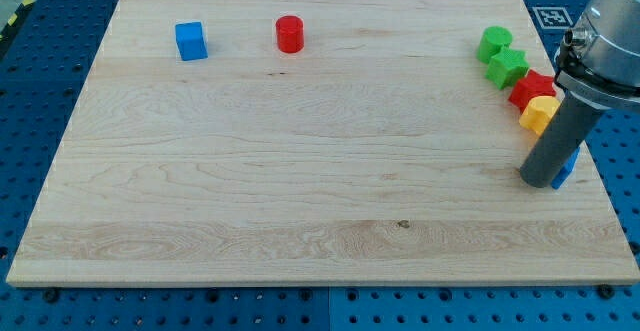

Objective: Push the red circle to the top of the green circle

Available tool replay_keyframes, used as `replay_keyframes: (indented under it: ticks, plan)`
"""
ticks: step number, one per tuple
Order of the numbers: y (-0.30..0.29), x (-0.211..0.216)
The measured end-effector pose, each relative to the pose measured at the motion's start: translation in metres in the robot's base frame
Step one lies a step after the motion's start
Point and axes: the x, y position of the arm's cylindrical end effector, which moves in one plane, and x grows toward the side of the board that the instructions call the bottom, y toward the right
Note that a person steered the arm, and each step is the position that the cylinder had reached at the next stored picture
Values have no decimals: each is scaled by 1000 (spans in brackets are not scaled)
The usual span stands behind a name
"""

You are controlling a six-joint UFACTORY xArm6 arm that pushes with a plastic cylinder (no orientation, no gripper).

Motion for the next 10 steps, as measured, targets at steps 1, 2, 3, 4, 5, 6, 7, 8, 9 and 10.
replay_keyframes:
  ticks: [1, 2, 3, 4, 5, 6, 7, 8, 9, 10]
  plan:
    - [-1, 9]
    - [-42, 10]
    - [-114, -6]
    - [-189, -41]
    - [-258, -90]
    - [-302, -132]
    - [-318, -169]
    - [-322, -200]
    - [-296, -211]
    - [-246, -222]
